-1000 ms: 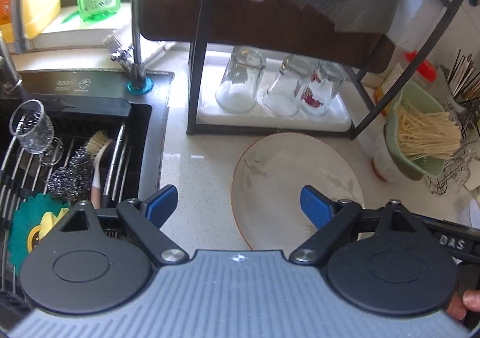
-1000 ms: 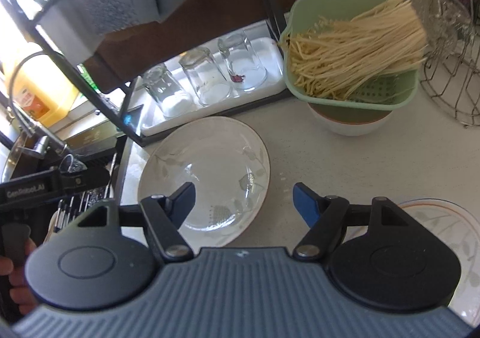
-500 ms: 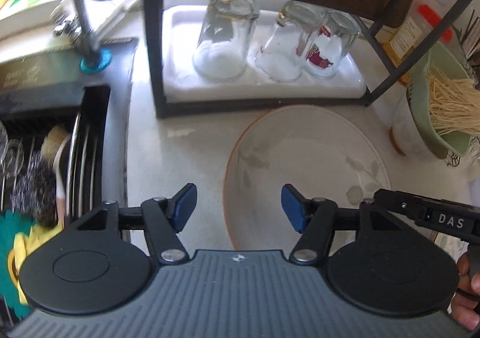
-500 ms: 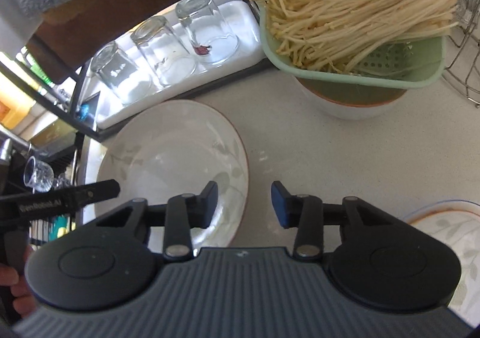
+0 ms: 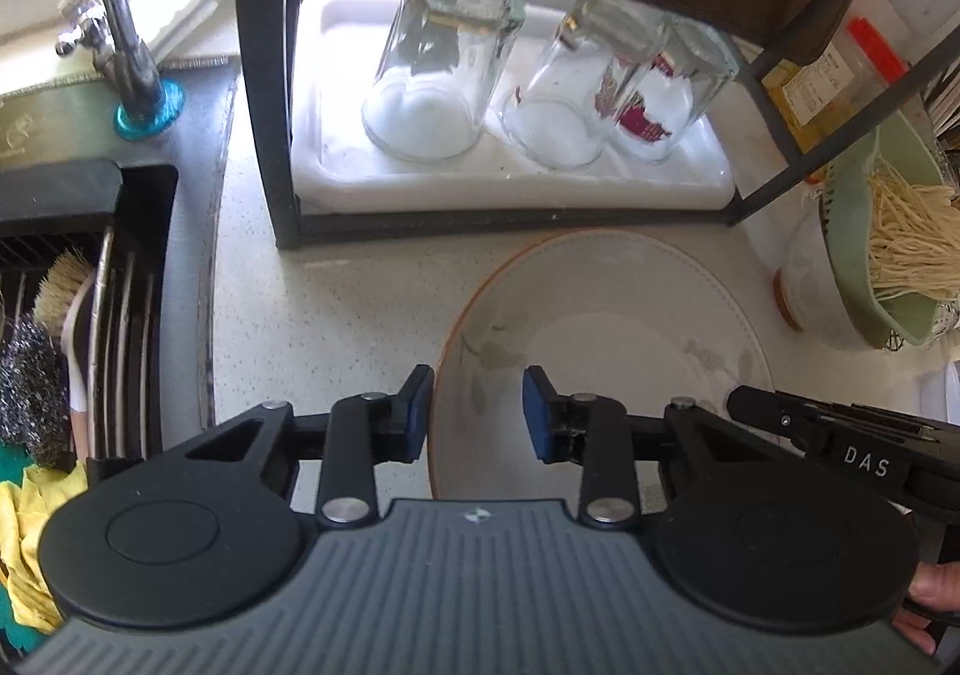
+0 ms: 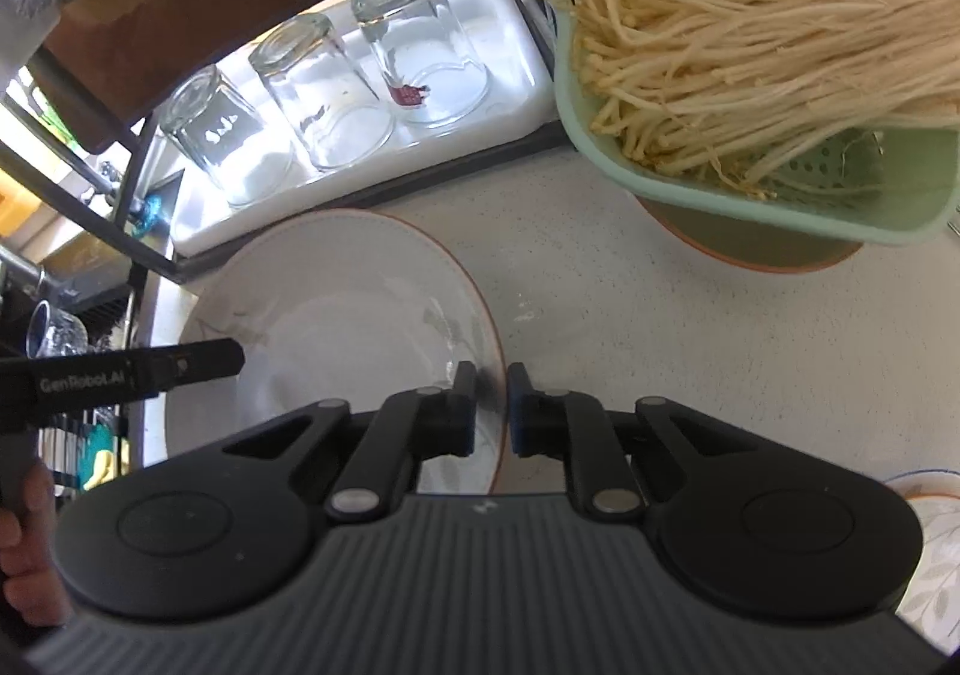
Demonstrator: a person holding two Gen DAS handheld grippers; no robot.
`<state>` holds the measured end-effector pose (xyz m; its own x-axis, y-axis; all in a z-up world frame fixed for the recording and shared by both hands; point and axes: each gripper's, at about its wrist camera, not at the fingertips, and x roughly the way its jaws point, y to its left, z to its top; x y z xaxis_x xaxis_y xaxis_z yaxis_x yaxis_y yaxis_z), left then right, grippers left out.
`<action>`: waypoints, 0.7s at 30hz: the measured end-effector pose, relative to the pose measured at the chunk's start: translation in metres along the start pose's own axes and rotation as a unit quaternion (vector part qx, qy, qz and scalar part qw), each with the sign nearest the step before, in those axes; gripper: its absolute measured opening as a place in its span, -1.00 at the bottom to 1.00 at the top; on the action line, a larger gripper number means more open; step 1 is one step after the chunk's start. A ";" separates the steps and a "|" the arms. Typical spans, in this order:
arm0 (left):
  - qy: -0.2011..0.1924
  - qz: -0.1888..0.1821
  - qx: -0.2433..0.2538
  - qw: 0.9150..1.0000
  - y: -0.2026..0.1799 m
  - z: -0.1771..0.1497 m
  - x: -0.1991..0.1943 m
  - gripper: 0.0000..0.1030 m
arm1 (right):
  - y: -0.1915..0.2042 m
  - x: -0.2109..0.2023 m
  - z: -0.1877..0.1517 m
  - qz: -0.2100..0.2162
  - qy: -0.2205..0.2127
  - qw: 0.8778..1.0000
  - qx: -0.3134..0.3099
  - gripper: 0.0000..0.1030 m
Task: Organize plates and bowls
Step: 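Lift the second leaf-pattern plate with the left gripper toward the plate stack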
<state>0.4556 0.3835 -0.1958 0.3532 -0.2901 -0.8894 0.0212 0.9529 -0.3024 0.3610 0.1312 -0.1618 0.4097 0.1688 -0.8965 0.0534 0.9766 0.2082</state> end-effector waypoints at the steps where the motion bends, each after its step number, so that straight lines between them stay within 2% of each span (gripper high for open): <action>1: 0.004 -0.001 -0.001 1.000 0.000 0.001 0.001 -0.27 | -0.001 0.000 0.000 0.002 0.000 1.000 0.004 -0.74; 10: 0.012 -0.012 0.008 1.000 0.002 0.010 0.006 -0.27 | -0.005 0.003 0.002 0.015 0.005 1.000 0.016 -0.74; 21: 0.039 -0.069 -0.052 0.996 0.020 0.009 0.000 -0.22 | -0.009 -0.007 -0.004 0.017 0.017 0.999 0.038 -0.74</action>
<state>0.4639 0.4032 -0.1985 0.2806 -0.4276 -0.8593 -0.0329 0.8905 -0.4538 0.3536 0.1218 -0.1587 0.3818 0.2066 -0.9009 0.1094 0.9577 0.2660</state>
